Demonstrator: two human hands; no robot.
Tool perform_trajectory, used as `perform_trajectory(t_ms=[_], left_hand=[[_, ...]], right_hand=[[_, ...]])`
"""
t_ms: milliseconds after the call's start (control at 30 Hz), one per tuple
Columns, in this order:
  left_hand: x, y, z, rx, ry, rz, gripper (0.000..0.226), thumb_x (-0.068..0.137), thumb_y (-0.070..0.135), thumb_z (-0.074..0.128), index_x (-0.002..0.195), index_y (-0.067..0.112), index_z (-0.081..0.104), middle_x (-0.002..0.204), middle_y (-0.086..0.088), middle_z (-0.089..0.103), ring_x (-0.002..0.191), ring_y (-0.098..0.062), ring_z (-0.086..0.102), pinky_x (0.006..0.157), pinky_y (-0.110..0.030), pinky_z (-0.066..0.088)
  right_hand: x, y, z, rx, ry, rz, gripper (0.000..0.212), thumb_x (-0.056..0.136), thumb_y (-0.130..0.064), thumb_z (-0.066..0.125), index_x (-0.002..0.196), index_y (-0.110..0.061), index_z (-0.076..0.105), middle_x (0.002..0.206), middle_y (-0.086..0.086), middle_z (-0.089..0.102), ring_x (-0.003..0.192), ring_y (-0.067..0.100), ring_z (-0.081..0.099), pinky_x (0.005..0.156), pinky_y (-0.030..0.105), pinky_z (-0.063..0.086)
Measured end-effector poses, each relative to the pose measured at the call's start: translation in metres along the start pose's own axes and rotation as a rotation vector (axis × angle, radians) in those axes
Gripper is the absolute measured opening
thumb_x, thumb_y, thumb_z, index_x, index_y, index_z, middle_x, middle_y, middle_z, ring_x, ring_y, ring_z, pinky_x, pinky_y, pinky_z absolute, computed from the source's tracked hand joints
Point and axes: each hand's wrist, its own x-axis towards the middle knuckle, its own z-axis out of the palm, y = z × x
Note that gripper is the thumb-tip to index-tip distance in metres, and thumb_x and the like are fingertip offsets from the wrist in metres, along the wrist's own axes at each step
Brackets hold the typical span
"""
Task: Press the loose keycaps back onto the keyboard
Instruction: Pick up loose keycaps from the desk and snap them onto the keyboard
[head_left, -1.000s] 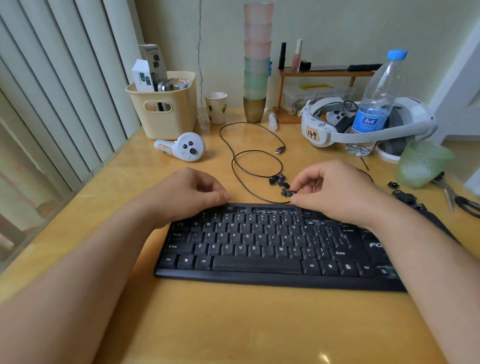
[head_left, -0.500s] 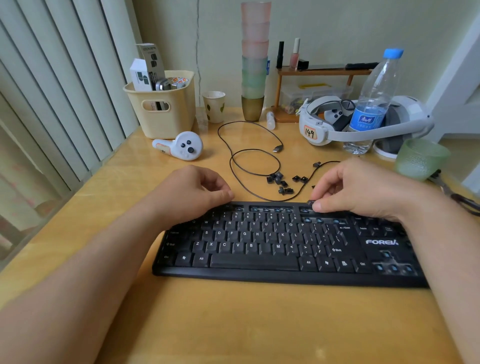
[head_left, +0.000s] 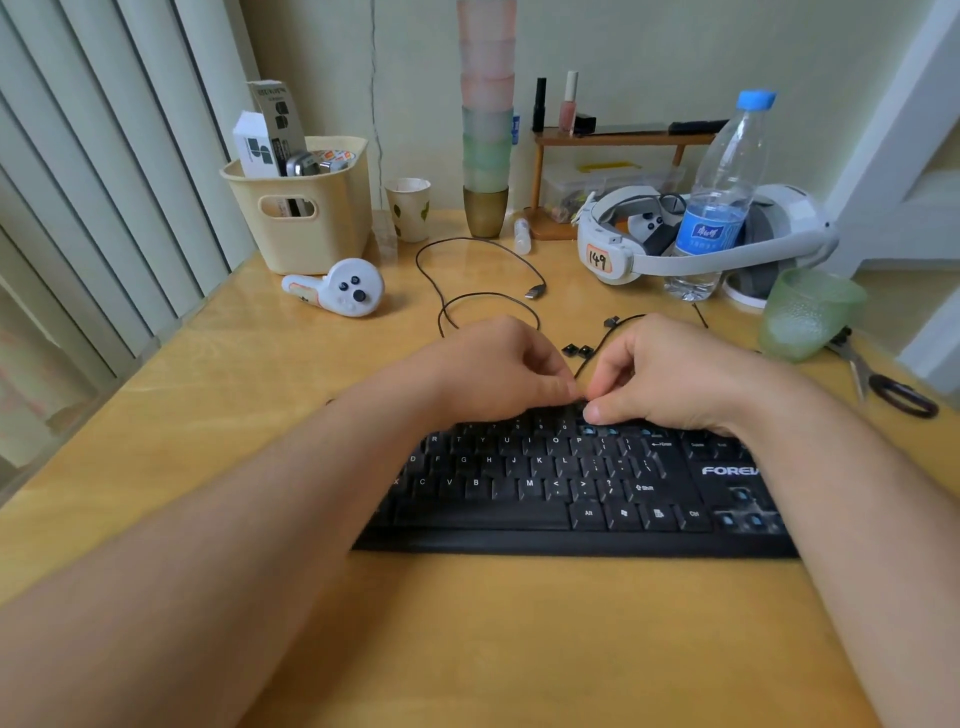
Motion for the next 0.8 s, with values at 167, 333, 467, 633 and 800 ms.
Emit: perform_trajectory(t_ms=[167,333,467,633,800], left_hand=[[0.0123,0.0029,0.0091,-0.055,-0.022,-0.07,0.017,0.082,0.051,0.083,0.085,0.034,0.08,0.087,0.014,0.075,0.089,-0.007,0.066,0.079,-0.028,0.049],[0.0135,0.0015,0.0112,-0.117,0.008,-0.12,0.017,0.078,0.045,0.089,0.081,0.031,0.081,0.084,0.012,0.076,0.09,-0.01,0.066,0.083,-0.03,0.052],[0.0119,0.0035,0.011,-0.121,0.009,-0.139,0.017,0.079,0.043,0.089,0.083,0.029,0.081,0.088,0.01,0.077,0.093,-0.01,0.066,0.083,-0.029,0.052],[0.0112,0.0068,0.0107,-0.106,0.013,-0.164,0.017,0.079,0.043,0.088,0.084,0.029,0.082,0.089,0.008,0.077,0.092,-0.012,0.066,0.082,-0.03,0.052],[0.0117,0.0094,0.0107,-0.071,-0.001,-0.179,0.015,0.078,0.041,0.089,0.083,0.029,0.082,0.089,0.009,0.077,0.092,-0.011,0.066,0.086,-0.03,0.053]], right_hand=[[0.001,-0.0001,-0.0006,-0.01,-0.018,-0.014,0.016,0.071,-0.031,0.093,0.073,-0.037,0.079,0.073,-0.015,0.074,0.078,0.01,0.069,0.077,0.034,0.058],[0.0025,0.0054,-0.0038,0.047,-0.055,-0.022,0.014,0.08,-0.026,0.088,0.079,-0.039,0.081,0.082,-0.013,0.077,0.088,0.013,0.071,0.089,0.04,0.058],[0.0048,0.0045,-0.001,0.12,-0.033,0.008,0.016,0.081,-0.022,0.086,0.077,-0.036,0.081,0.086,-0.01,0.077,0.094,0.013,0.069,0.096,0.044,0.055],[0.007,0.0029,0.0013,0.138,-0.007,0.055,0.017,0.076,-0.019,0.09,0.072,-0.031,0.079,0.073,-0.009,0.075,0.086,0.015,0.07,0.091,0.042,0.057],[0.0089,0.0019,0.0028,0.107,-0.014,0.062,0.016,0.074,-0.02,0.09,0.071,-0.032,0.079,0.075,-0.012,0.076,0.087,0.013,0.069,0.086,0.039,0.057]])
